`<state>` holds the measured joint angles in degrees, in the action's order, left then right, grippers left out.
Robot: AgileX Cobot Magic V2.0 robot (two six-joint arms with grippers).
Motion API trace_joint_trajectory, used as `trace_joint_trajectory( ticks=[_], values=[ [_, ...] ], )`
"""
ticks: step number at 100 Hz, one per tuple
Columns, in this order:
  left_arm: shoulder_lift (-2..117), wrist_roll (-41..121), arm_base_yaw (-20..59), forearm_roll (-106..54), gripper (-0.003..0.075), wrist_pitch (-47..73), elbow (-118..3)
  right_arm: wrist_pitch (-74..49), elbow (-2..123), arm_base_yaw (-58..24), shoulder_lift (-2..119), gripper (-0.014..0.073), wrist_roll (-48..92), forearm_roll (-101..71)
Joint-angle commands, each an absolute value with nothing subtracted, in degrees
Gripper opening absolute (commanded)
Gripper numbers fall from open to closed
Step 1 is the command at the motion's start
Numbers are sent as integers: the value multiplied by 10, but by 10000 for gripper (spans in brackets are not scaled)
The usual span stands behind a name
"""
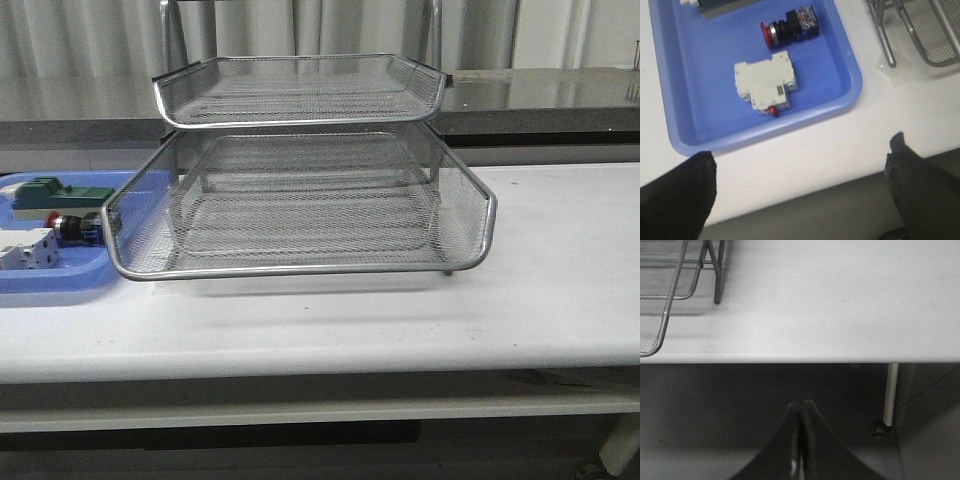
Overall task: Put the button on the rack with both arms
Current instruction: 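Grasp the red-capped push button in the blue tray with the left gripper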
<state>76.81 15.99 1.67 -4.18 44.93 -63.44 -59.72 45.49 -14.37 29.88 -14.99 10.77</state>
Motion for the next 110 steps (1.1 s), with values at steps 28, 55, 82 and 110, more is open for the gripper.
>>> trace_joint_trajectory(
  ticks=[28,55,82,110],
  values=[
    [961,328,14,-60,648,494,-899,-566,475,-141,300,-66,-148,123],
    [1104,419,17,-71,648,566,-1053,-566,475,-141,300,-66,-148,123],
    [1185,470,17,-71,648,573,-1108,-566,475,-141,300,-66,-148,123],
    [1234,510,17,-70,648,556,-1123,-566,475,-141,300,-66,-148,123]
  ],
)
